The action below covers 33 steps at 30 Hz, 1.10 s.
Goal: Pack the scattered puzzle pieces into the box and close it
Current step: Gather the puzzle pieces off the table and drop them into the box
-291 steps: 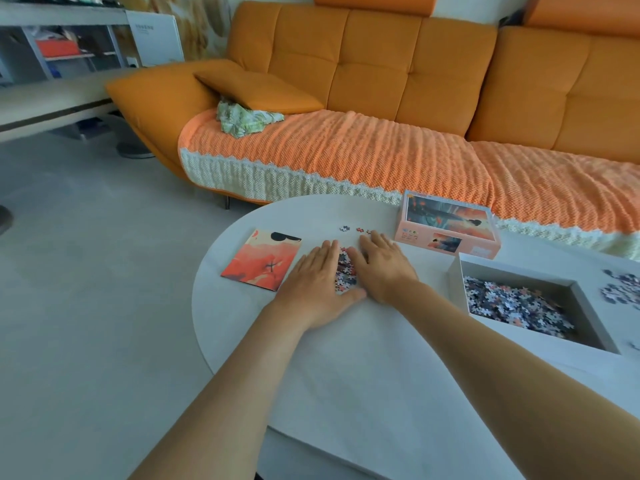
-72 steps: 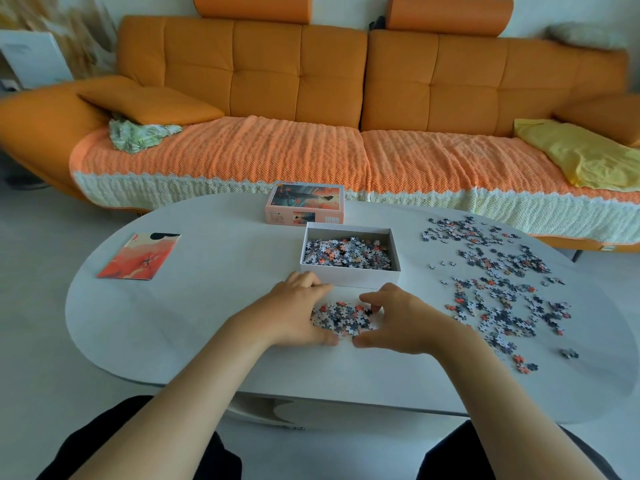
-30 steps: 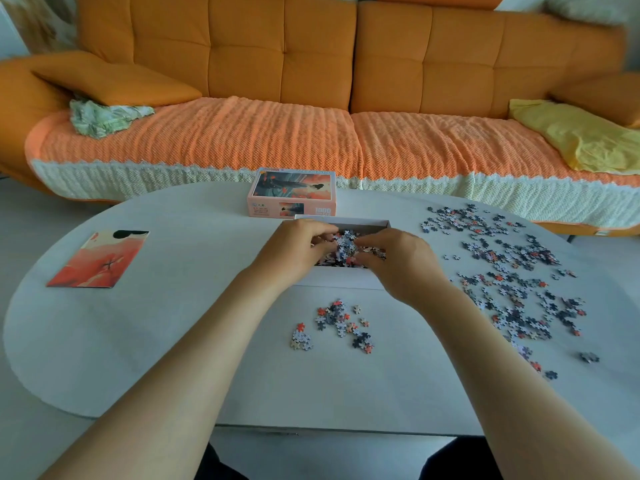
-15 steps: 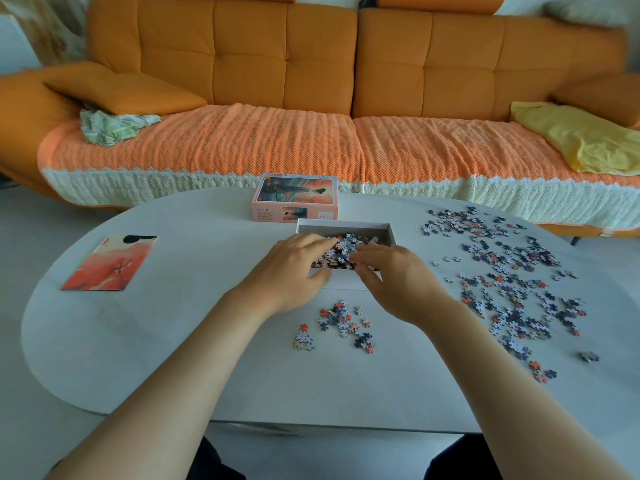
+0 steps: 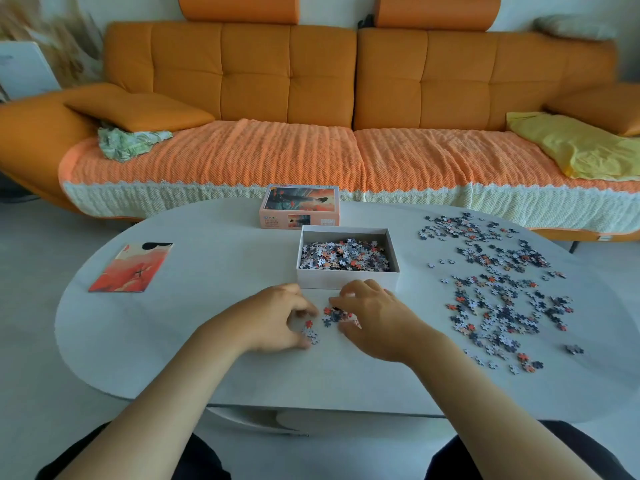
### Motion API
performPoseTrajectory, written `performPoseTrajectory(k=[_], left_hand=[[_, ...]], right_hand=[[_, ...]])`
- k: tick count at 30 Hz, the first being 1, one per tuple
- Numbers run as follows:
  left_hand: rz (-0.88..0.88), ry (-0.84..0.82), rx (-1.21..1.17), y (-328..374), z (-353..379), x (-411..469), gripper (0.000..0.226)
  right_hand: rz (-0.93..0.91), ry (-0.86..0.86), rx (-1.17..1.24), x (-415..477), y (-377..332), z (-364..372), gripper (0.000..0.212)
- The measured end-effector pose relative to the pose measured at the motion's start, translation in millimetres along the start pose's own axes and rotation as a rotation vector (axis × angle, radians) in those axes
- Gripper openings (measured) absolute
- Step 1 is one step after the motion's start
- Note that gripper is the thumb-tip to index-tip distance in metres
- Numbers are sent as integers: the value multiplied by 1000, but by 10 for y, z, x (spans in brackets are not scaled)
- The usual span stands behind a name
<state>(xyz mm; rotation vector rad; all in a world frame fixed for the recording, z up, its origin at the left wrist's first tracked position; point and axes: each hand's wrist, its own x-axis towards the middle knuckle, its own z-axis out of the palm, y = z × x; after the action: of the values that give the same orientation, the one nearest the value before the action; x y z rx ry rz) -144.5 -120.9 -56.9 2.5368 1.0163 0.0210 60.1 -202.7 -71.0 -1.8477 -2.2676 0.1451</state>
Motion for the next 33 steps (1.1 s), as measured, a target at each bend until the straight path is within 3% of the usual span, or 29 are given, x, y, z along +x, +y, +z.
performPoseTrajectory(k=[6, 9, 14, 21, 25, 28, 33], left_hand=[[32, 107, -95, 100, 120, 99, 36], [36, 145, -154, 170, 137, 165, 42], [-3, 88, -105, 239, 198, 231, 57], [48, 89, -113, 351, 193, 272, 51], [8, 17, -92, 243, 58, 199, 72], [-2, -18, -22, 174, 73, 148, 82], [46, 62, -109, 259, 216, 215, 67]], right_hand=[[6, -33, 148, -21, 55, -74, 36], [93, -26, 274, -78, 152, -181, 41], [238, -239, 204, -189, 332, -321, 66], [281, -168, 236, -108, 275, -271, 43], [330, -220, 332, -124, 315, -320, 64], [312, -256, 267, -133, 266, -331, 76], [282, -220, 223, -55, 132, -277, 77]])
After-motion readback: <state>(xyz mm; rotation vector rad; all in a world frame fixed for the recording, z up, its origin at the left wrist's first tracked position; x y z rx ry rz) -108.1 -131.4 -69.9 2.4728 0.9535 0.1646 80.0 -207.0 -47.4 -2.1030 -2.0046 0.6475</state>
